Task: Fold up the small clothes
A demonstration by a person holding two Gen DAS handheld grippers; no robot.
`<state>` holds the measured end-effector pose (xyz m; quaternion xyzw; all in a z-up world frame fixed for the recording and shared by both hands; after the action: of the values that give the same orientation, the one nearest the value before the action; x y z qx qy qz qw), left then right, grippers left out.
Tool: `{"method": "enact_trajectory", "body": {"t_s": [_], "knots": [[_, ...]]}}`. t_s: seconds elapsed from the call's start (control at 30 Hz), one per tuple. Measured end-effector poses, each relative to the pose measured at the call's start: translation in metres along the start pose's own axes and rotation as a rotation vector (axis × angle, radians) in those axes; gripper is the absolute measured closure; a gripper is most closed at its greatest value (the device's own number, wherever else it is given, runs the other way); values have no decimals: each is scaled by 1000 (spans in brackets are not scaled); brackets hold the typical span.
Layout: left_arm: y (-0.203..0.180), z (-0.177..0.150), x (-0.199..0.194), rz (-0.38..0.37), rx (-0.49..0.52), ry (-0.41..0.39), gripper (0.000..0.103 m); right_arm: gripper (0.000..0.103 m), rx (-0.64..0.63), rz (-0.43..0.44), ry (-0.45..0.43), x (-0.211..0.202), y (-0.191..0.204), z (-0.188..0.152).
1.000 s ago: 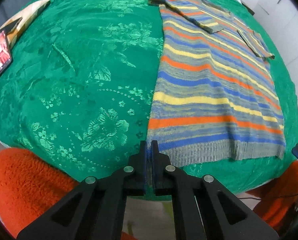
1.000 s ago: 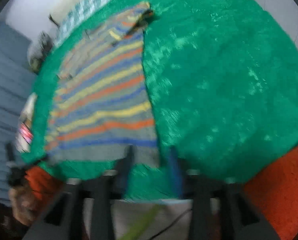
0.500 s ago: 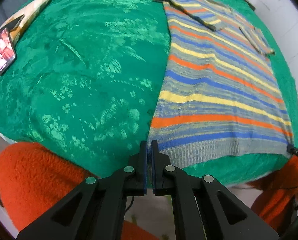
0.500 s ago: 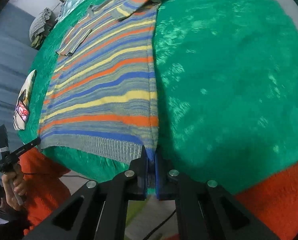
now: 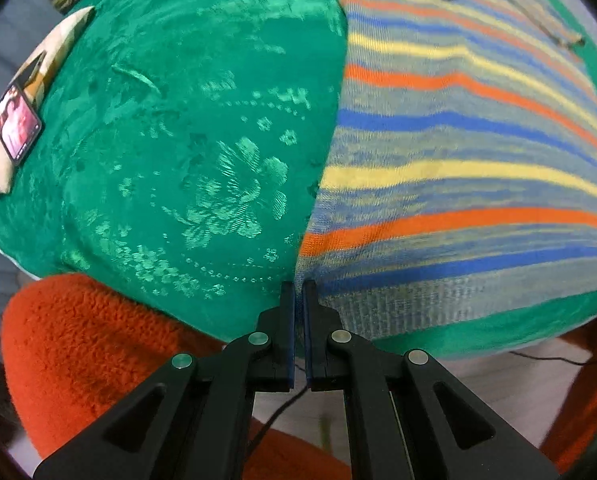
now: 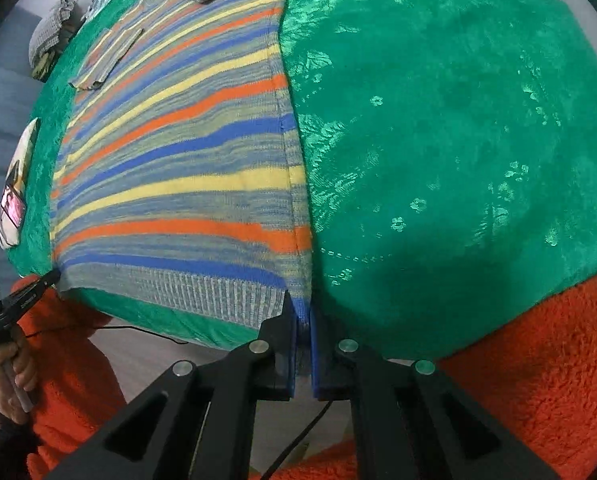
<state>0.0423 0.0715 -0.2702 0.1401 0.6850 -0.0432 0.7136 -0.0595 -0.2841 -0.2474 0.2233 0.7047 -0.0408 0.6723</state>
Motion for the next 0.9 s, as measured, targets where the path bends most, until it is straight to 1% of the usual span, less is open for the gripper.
{"method": "enact_trajectory", "body": {"t_s": [0.07,0.13,0.23,0.27,0.3,0.33,0.37,0.4,0.43,0.47,0.53,0.57,0.6,0.63,0.67,0.7,0.73,0.77,0.8,0.83,0.87,0.9], "knots": [[-4,4,7,26,-2,9,102,99,23,4,16,13,-6,-1],[-7,6,9,44,-7,13,101,99,37,0,18,16,-5,1],[-10,11,8,55,-31,21,98,97,13,-24,16,12,-3,1],[-13,15,8,54,-33,21,93,96,4,-25,13,9,0,1],[-11,14,6,58,-35,21,87,84,-1,-16,19,6,3,0],[-12,14,3,65,-37,22,66,66,0,-20,34,2,5,-4],[-6,9,-4,74,-46,18,38,56,3,-24,40,-2,5,-7],[-2,8,-11,74,-58,3,30,47,3,-25,40,-12,3,-11],[1,7,-19,68,-65,-16,27,47,-7,-30,37,-24,1,-13],[6,5,-29,61,-71,-36,27,47,-33,-59,27,-41,-2,-11],[19,2,-49,57,-104,-86,27,47,-83,-146,-25,-73,-8,1],[26,1,-51,55,-119,-110,25,47,-124,-209,-73,-94,-8,16],[32,1,-60,56,-140,-140,23,47,-181,-273,-137,-118,-3,36],[38,3,-67,57,-159,-160,20,45,-249,-326,-205,-138,7,59],[44,6,-77,59,-188,-186,20,42,-303,-357,-253,-150,17,76],[48,7,-82,56,-204,-199,20,34,-398,-379,-329,-164,42,105],[51,12,-85,48,-219,-212,20,27,-468,-368,-380,-170,64,125],[52,16,-92,27,-244,-232,20,25,-550,-340,-429,-170,89,148],[52,19,-95,12,-262,-245,20,25,-612,-317,-457,-165,111,167],[52,19,-95,3,-272,-251,20,25,-668,-293,-471,-154,129,184],[51,18,-98,-5,-280,-254,20,25,-724,-270,-467,-134,150,208],[51,16,-98,-6,-282,-251,20,25,-737,-276,-453,-115,162,225]]}}
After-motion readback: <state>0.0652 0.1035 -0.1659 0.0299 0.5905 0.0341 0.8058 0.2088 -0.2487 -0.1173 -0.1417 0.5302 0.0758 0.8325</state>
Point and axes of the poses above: each gripper's, at about its wrist camera, not at the fingertips, and x roughly the way its jaws point, y to its left, z to its top, the point moved 10 cm from there along x, roughly the way its jaws point, and after that the axes turned 7 degrees about y, right-handed, at the moved point
